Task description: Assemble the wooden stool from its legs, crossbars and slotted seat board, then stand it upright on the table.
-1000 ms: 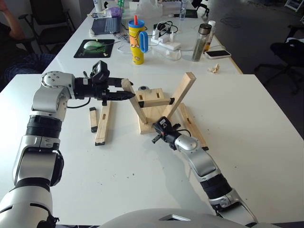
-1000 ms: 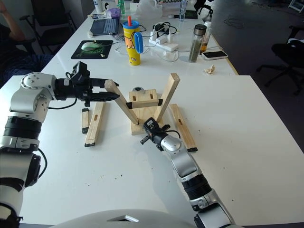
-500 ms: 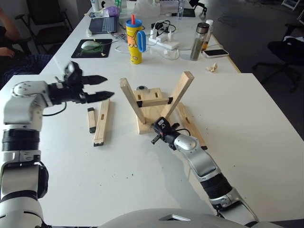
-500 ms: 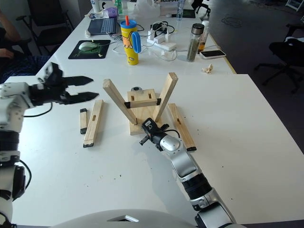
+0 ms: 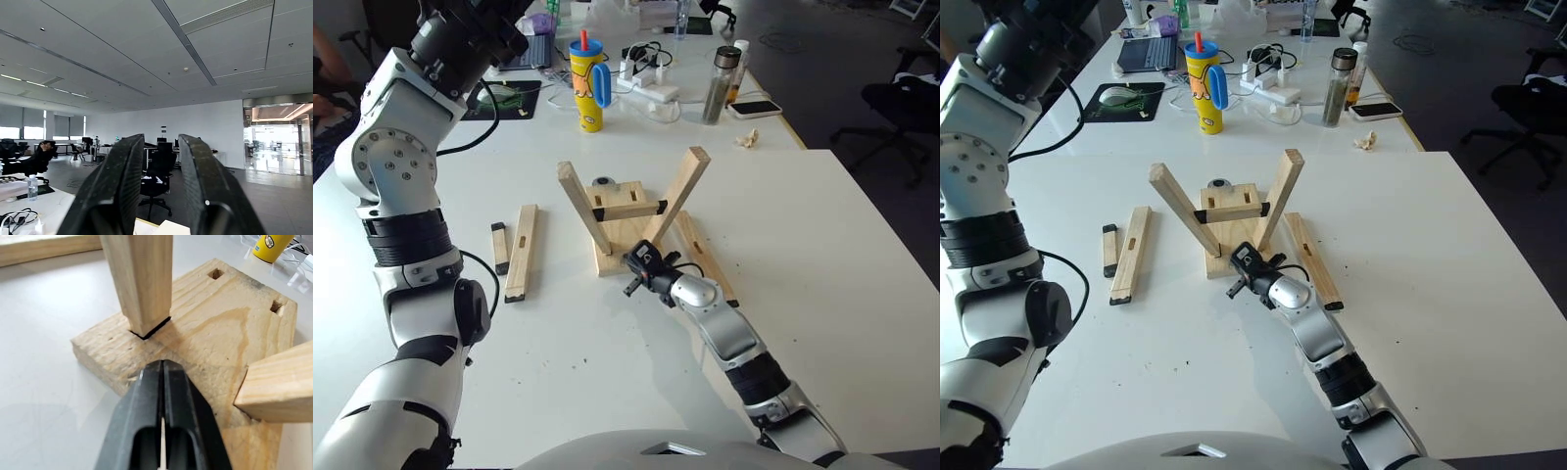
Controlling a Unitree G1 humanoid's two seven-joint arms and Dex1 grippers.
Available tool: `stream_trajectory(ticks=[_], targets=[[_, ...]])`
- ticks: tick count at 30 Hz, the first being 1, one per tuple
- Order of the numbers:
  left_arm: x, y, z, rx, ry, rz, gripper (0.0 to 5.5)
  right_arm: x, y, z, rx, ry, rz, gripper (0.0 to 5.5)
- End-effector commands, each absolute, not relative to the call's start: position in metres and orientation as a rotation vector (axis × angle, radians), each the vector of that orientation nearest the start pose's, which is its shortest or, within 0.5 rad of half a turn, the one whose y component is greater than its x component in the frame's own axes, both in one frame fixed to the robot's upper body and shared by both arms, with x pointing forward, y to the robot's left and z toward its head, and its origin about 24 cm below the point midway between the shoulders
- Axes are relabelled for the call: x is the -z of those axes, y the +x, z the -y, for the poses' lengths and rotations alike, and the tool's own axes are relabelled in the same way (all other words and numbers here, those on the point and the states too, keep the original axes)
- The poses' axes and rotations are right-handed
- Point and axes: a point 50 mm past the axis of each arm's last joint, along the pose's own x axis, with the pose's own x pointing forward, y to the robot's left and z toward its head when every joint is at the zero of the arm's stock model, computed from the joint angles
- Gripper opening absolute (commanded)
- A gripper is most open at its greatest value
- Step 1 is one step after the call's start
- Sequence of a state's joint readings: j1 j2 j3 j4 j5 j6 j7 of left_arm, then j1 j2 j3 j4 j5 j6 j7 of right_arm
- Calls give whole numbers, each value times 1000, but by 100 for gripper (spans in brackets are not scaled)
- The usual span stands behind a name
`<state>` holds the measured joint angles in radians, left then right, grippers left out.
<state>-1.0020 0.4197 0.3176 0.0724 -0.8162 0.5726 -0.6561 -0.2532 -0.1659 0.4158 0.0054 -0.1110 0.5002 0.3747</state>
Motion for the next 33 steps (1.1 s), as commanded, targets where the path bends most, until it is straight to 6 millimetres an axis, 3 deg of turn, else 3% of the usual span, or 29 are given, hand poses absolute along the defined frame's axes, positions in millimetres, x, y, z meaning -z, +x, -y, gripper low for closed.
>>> stream_trajectory(ticks=[1,3,4,5,6,8,9,10,12,16,18,21,23,24,25,26,27,28,29,30,31,32,33], targets=[[-348,314,-165,979,-216,608,62,5,248,78,-724,-388,-573,0],[-317,325,-159,975,-252,473,30,6,249,77,-722,-390,-572,0],[-286,332,-154,951,-247,353,12,5,249,77,-723,-391,-570,0],[-248,334,-151,928,-269,202,4,4,250,75,-728,-393,-566,0],[-193,333,-148,867,-224,-15,4,2,251,74,-730,-393,-562,0],[-110,313,-148,784,-173,-351,4,0,252,73,-729,-390,-560,0],[-89,302,-149,751,-161,-421,4,0,253,73,-721,-390,-560,0],[-86,301,-148,722,-180,-415,4,0,254,74,-713,-389,-562,0],[-119,317,-143,704,-147,-254,4,2,254,77,-710,-390,-576,0],[-224,344,-142,661,-88,188,4,8,252,82,-697,-395,-602,0],[-283,337,-152,644,-119,428,4,8,253,82,-698,-400,-600,0],[-353,311,-169,664,-211,720,4,9,254,82,-694,-401,-602,0],[-371,300,-172,691,-250,782,4,10,253,82,-693,-401,-604,0],[-365,303,-168,693,-237,735,4,10,253,82,-694,-401,-605,0],[-341,313,-158,716,-236,592,4,10,252,81,-696,-401,-605,0],[-299,325,-146,702,-196,395,4,10,252,81,-698,-400,-604,0],[-235,333,-133,699,-181,105,4,9,252,80,-701,-402,-603,0],[-166,328,-124,682,-141,-178,4,8,252,80,-702,-402,-599,0],[-100,313,-124,631,-85,-408,4,7,254,79,-706,-403,-596,0],[-58,294,-124,616,-81,-563,4,7,254,78,-708,-406,-595,0],[-38,283,-125,589,-45,-613,4,7,256,78,-711,-406,-596,0],[-40,283,-122,584,-42,-588,4,7,256,78,-711,-407,-598,0],[-55,293,-120,569,-37,-508,4,7,257,80,-706,-407,-600,0]])
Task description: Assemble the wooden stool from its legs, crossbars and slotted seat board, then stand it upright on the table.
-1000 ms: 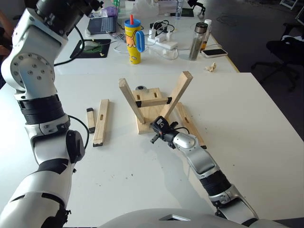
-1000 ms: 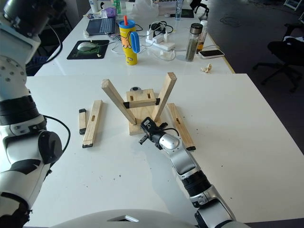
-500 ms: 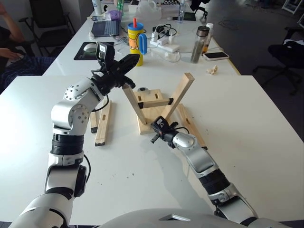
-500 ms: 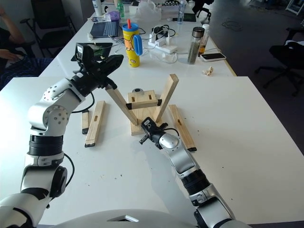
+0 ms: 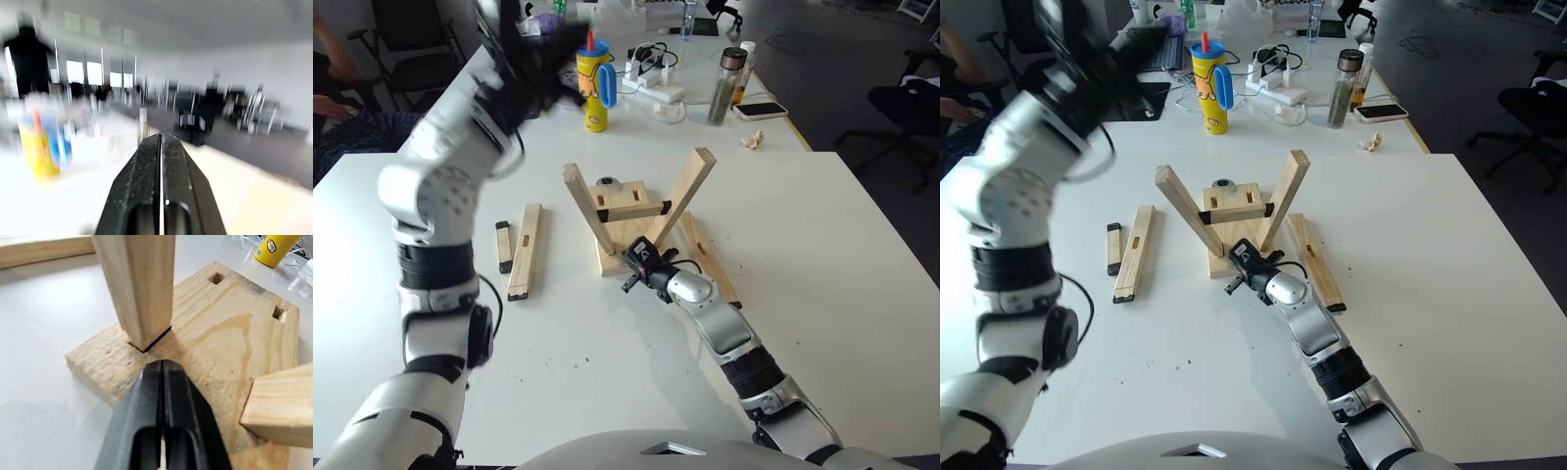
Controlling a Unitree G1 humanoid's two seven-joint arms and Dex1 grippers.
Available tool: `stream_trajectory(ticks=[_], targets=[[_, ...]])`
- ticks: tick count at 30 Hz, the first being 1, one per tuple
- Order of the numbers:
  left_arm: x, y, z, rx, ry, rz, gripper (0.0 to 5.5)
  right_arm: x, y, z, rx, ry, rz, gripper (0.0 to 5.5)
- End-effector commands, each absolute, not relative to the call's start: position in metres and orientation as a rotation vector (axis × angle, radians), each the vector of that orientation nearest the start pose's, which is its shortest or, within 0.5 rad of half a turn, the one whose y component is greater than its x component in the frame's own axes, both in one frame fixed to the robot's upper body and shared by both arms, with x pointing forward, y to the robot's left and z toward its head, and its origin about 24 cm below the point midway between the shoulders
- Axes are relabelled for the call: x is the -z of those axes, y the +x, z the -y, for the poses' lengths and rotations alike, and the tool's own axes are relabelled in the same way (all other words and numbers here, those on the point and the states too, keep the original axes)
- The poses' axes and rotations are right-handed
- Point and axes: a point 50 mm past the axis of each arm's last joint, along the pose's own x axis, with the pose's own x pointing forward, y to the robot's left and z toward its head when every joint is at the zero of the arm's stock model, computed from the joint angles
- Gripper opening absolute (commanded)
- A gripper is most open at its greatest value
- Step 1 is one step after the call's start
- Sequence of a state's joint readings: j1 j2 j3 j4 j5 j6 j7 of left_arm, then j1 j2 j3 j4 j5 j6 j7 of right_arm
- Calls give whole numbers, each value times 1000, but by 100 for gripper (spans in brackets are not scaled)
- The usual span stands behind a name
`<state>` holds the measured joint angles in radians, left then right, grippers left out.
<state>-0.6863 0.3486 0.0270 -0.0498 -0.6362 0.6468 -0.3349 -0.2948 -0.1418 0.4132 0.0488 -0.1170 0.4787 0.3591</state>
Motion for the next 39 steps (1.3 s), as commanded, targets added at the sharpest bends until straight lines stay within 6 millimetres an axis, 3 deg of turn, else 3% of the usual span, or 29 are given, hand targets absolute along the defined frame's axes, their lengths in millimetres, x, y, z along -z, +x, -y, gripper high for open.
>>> stream_trajectory(ticks=[1,3,6,8,10,12,15,19,29,32,34,39], targets=[[-77,308,-122,528,-9,-399,4,8,257,81,-703,-406,-607,0],[-137,337,-136,397,0,-121,4,10,256,83,-702,-411,-620,0],[-216,345,-161,202,-3,248,4,13,254,83,-714,-416,-627,0],[-243,334,-166,139,5,392,4,10,255,79,-727,-408,-601,0],[-253,320,-171,83,11,482,4,4,257,75,-739,-395,-560,0],[-246,307,-182,-2,-16,512,4,-5,263,69,-741,-386,-493,0],[-208,293,-192,-76,-17,401,4,-22,271,58,-740,-352,-408,0],[-155,272,-189,-84,-31,202,4,-43,278,35,-791,-307,-316,0],[-124,264,-175,-16,-54,57,4,-58,284,9,-779,-297,-200,0],[-123,257,-165,30,-91,59,4,-80,277,19,-769,-218,-103,0],[-128,250,-152,93,-143,95,4,-97,261,35,-785,-115,-52,0],[-139,237,-132,150,-174,162,4,-100,230,108,-644,-18,-61,0]])
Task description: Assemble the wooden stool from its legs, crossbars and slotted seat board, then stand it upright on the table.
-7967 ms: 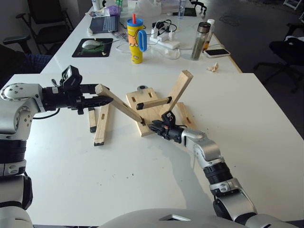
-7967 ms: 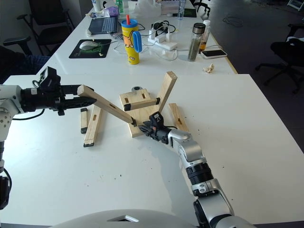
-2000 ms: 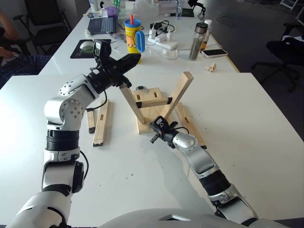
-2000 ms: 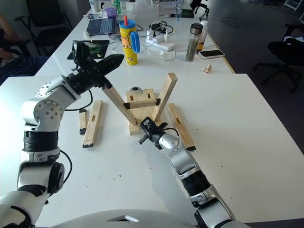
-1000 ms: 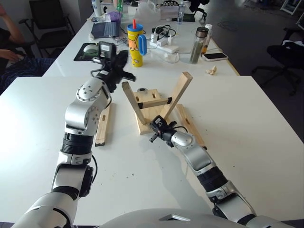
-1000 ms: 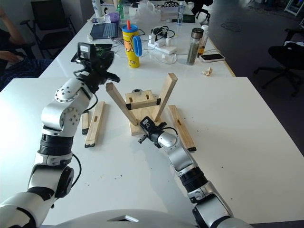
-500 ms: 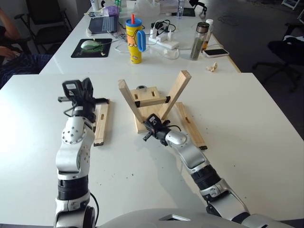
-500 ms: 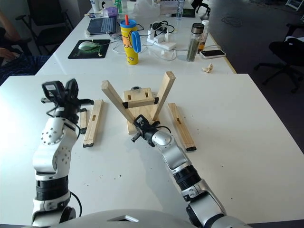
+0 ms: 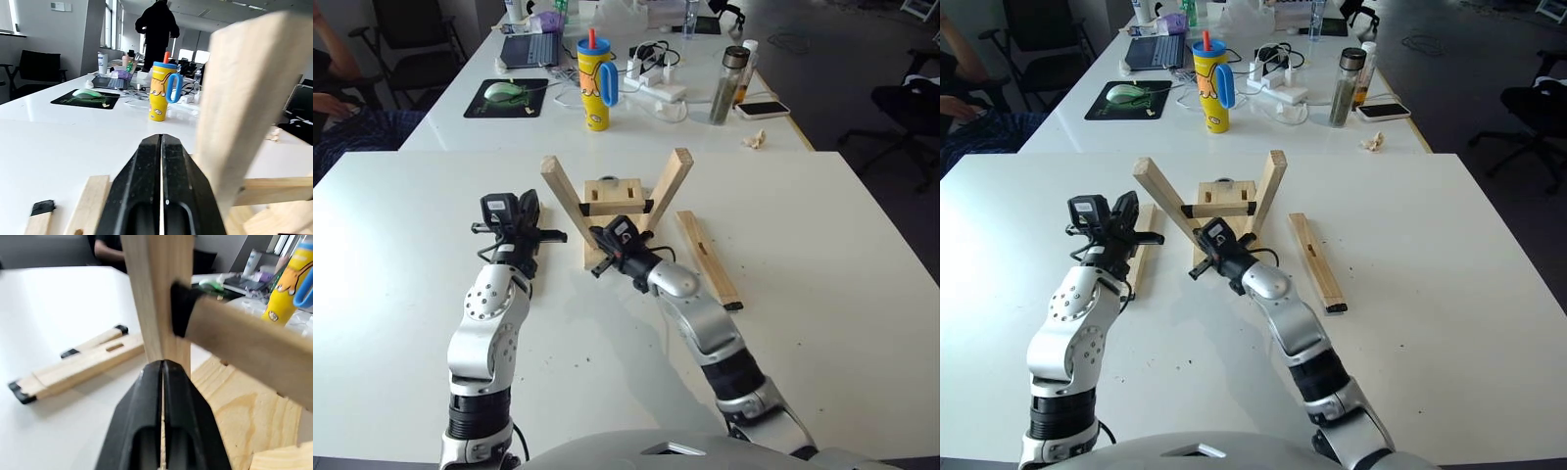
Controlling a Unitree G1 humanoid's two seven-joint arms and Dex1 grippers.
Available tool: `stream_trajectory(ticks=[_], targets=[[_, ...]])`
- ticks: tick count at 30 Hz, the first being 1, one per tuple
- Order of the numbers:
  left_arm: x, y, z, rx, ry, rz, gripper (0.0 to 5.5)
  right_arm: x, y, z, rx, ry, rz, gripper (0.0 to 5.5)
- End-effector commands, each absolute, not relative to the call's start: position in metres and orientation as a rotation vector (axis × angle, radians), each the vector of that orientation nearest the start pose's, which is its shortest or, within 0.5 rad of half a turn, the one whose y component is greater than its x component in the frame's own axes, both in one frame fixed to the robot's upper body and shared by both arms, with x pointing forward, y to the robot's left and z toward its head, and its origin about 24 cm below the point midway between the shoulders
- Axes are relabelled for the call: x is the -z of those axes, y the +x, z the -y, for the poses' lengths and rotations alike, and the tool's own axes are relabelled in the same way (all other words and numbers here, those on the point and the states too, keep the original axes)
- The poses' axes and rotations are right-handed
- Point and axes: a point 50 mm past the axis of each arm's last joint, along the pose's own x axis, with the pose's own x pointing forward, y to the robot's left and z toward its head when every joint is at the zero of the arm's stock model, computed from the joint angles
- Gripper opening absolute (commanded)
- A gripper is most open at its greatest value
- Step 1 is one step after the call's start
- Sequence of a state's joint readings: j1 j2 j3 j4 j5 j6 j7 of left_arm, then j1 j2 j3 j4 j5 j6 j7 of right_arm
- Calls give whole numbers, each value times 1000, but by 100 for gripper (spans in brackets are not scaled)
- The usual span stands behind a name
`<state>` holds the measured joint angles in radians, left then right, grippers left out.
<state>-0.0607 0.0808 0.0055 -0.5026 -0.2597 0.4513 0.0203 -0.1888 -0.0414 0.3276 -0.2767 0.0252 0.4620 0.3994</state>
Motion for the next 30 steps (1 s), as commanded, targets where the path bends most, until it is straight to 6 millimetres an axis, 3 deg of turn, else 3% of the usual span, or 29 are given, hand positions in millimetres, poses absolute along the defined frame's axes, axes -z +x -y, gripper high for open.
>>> stream_trajectory(ticks=[1,3,5,6,10,15,16,19,21,27,30], targets=[[-140,236,-132,135,-174,171,4,-100,227,121,-601,-12,-60,0],[-144,236,-137,73,-138,202,4,-103,229,152,-430,-75,-20,0],[-148,238,-147,-8,-75,232,4,-116,243,183,-196,-134,49,0],[-149,239,-152,-51,-58,238,4,-125,254,189,-139,-130,92,0],[-149,243,-171,-200,-45,235,4,-167,297,173,-171,-55,252,0],[-161,245,-170,-205,-28,281,4,-189,311,170,-162,-15,321,0],[-160,249,-158,-120,-47,268,4,-189,312,162,-209,1,314,0],[-141,259,-87,326,-28,98,4,-163,301,97,-623,-22,137,0],[-132,259,-68,435,33,28,4,-149,289,77,-751,-27,50,0],[-105,262,-155,39,131,-107,4,-122,303,127,-564,-103,-94,0],[-105,260,-183,-50,170,-109,4,-115,314,144,-538,-135,-130,0]])
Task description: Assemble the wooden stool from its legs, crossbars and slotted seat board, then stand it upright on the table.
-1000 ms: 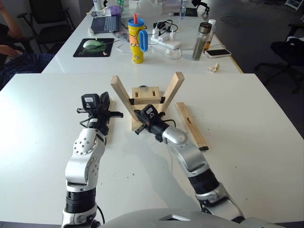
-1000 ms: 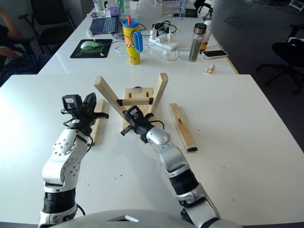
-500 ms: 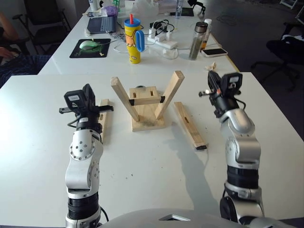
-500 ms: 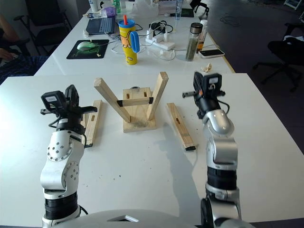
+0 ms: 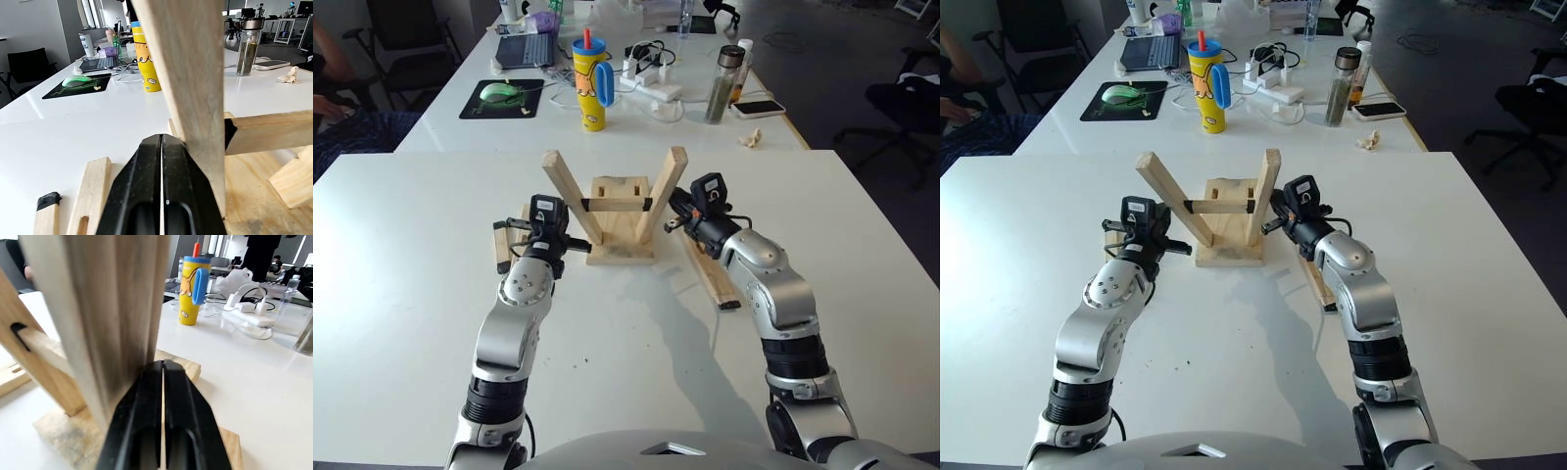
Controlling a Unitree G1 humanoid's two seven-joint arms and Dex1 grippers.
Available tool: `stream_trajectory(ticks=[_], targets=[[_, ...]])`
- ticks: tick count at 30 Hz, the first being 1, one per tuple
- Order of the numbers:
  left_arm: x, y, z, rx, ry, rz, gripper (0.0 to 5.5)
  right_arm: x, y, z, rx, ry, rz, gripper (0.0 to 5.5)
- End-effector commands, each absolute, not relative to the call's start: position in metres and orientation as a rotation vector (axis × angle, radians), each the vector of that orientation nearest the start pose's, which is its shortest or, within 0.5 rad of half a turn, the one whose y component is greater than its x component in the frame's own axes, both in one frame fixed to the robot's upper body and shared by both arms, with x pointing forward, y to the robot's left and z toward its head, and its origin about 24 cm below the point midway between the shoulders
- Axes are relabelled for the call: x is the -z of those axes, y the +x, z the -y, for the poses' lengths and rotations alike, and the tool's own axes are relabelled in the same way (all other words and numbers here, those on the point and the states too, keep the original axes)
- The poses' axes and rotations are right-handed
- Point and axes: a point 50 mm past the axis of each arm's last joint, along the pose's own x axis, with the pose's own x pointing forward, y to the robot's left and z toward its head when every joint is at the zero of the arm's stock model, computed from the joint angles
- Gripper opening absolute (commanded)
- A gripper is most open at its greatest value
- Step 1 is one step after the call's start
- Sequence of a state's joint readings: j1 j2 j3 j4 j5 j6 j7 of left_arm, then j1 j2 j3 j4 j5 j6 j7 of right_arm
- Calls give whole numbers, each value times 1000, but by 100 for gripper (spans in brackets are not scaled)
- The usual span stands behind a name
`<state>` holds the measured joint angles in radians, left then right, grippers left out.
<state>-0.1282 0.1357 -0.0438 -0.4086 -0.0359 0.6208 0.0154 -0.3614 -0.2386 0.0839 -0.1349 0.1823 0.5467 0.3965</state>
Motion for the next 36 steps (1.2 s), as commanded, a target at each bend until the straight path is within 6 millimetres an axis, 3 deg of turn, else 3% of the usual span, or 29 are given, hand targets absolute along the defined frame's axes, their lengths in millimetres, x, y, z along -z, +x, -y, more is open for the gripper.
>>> stream_trajectory(ticks=[1,4,8,9,12,15,18,21,24,28,32,36], targets=[[-110,261,-188,-65,182,-87,4,-113,318,148,-535,-152,-136,0],[-122,262,-200,-65,201,-54,4,-114,332,151,-529,-195,-107,0],[-124,267,-203,275,305,-203,4,-135,345,125,-684,-179,35,0],[-132,273,-214,291,335,-209,4,-141,344,118,-728,-173,81,0],[-152,284,-253,266,423,-251,4,-148,331,97,-915,-201,172,0],[-147,281,-272,331,477,-378,4,-146,305,75,-1145,-237,183,0],[-129,260,-266,549,493,-535,4,-143,282,59,-1272,-240,162,0],[-121,246,-256,691,466,-587,4,-145,274,50,-1267,-249,162,0],[-112,232,-240,832,403,-613,4,-137,292,71,-1120,-287,97,0],[-100,218,-222,944,303,-626,4,-103,323,106,-926,-492,-70,0],[-91,217,-206,980,284,-618,4,-75,338,110,-900,-596,-143,0],[-85,221,-199,971,303,-612,4,-60,348,109,-887,-609,-169,0]])
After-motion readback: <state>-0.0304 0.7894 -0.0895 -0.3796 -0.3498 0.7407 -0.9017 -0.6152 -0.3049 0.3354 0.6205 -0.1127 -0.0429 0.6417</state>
